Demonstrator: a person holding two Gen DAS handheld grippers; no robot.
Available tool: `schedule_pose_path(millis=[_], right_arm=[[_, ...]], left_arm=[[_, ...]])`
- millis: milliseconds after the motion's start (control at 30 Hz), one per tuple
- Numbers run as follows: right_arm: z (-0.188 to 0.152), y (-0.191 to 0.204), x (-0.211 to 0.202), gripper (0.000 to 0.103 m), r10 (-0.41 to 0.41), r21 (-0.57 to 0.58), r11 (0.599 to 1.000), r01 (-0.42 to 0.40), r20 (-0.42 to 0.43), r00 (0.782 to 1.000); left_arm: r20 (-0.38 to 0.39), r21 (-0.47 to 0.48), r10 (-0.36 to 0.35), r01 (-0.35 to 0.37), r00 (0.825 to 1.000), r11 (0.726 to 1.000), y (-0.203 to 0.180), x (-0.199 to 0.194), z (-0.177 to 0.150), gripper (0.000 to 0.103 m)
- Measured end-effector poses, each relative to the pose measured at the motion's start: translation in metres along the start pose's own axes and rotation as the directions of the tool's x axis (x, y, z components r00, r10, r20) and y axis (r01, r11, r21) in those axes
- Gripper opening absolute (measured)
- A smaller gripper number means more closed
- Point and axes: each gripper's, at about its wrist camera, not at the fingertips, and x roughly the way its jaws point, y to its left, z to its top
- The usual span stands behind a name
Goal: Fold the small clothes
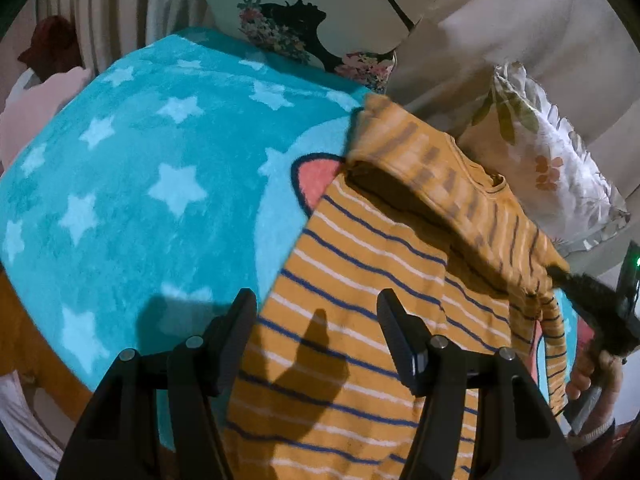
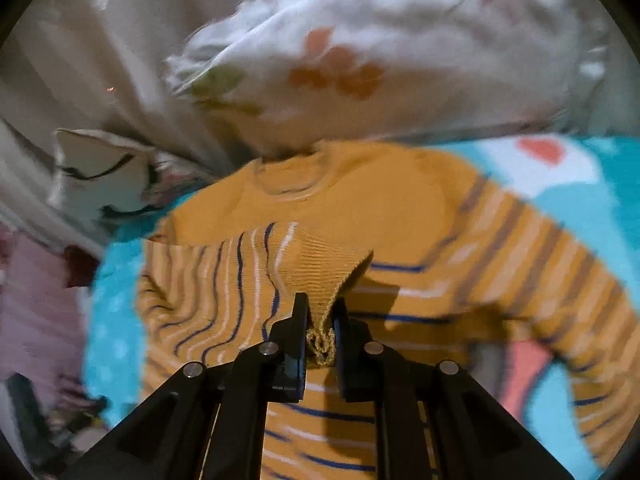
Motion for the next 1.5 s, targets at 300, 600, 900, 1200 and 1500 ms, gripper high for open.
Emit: schedule_pose_path(millis=[300,600,900,1200,1500], right_arm=[[-0.013,-0.007,-0.036,0.039,-0.251,0.028,0.968,0.25,0.047,0.967],[0.031,0.135,0.01,0.049,0.03,-0.202,0.978,-0.042,-0.063,0.998],[0.07,0.263,0.103,0.049,-0.031,-0.45,0.892,-0.046,-0.163,0.986],[0.058,0.321,0.197,0.006,-0.204,-0.663,0.748,0.003,-0.226,0.953],[0.099,0.293,0.217,0.001,-0.344,-0.576,0.769,0.278,-0.006,0.939]], left_arm=[[-0.056,0.039,-0.112,0.114,0.992,0.993,-0.01,0.043,0.045,0.062],[-0.127,0.049,-0.243,0.25,0.962,0.967,-0.027,0.122,0.11,0.055],[-0.165,-0.022,-0.245,0.245,0.955,0.969,-0.01,0.138,0.109,0.013],[-0.173,-0.04,-0.271,0.268,0.947,0.963,-0.005,0.141,0.111,0.013],[-0.163,0.007,-0.232,0.236,0.959,0.972,-0.012,0.137,0.109,0.013]])
